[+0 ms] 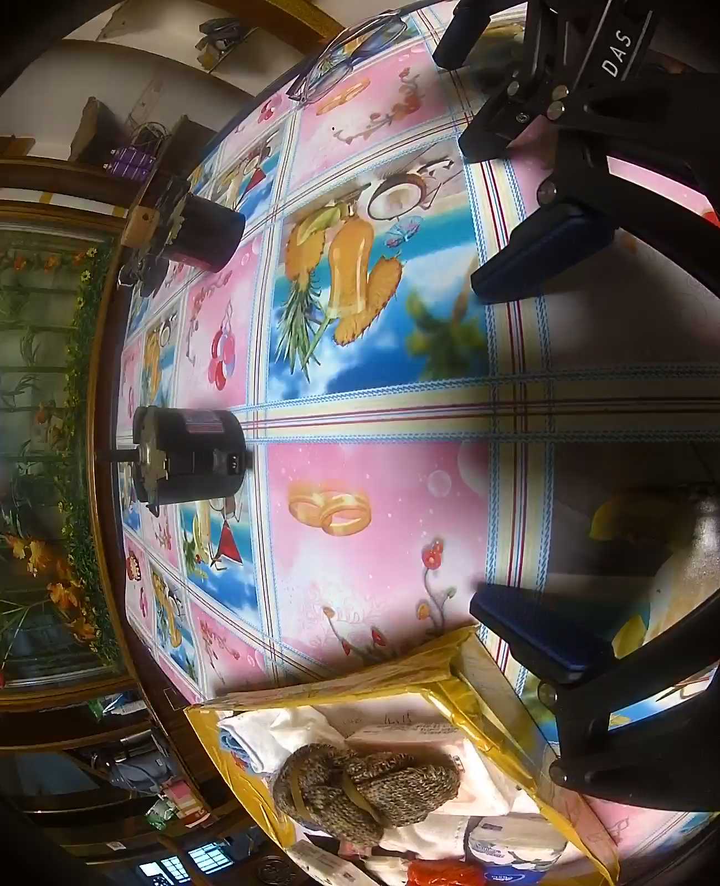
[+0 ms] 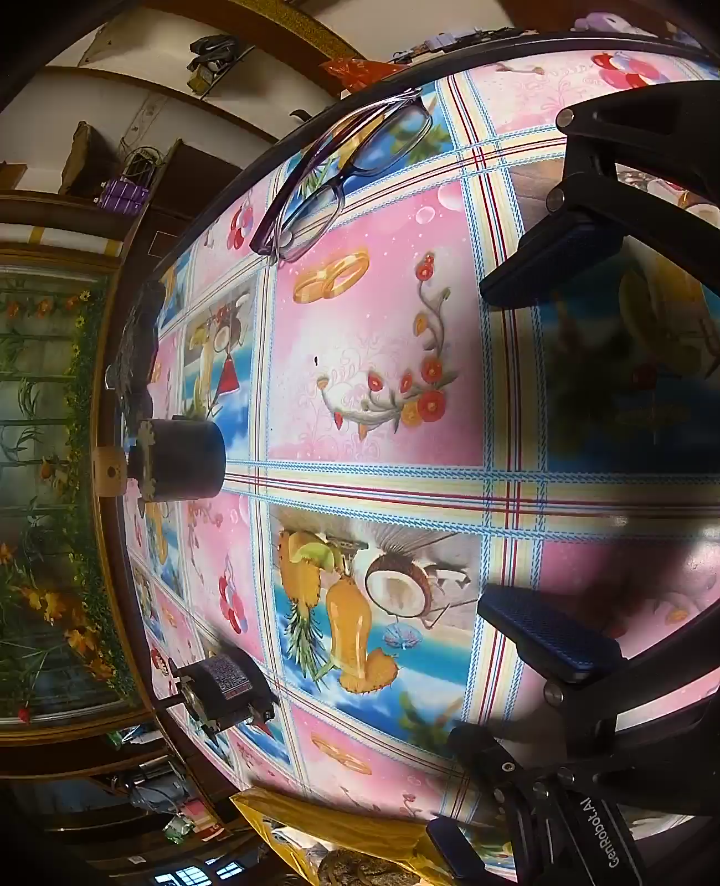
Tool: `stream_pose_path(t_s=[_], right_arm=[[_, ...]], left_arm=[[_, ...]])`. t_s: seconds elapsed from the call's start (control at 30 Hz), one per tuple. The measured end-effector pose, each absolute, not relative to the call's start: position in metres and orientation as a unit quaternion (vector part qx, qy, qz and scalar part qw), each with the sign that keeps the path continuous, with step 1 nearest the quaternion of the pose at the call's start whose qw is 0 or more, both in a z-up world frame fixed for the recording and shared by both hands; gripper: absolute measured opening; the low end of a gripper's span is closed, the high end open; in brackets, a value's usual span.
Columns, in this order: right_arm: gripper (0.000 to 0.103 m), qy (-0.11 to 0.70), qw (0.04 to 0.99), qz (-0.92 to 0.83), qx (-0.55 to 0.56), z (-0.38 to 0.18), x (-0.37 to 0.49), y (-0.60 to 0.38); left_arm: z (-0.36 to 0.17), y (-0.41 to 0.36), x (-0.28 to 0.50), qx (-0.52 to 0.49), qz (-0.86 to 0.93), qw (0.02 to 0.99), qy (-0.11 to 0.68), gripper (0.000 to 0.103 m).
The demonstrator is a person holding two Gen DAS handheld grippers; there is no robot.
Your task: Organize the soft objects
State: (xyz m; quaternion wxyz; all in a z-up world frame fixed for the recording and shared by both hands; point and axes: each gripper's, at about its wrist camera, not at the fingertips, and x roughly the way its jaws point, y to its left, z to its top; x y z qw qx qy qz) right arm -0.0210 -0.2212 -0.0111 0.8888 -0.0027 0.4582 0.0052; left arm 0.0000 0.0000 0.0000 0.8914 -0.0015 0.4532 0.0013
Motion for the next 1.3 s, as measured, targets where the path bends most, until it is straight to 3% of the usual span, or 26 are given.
stream_pose_path(t_s=[1.3], right_arm=[[0.102, 0.455, 0.89, 0.004, -0.002, -0.012, -0.0187, -0.221]], left_arm=[[-0.0024, 0.0006, 0.0022, -0.002, 0.001, 0.892, 0.453, 0.103]])
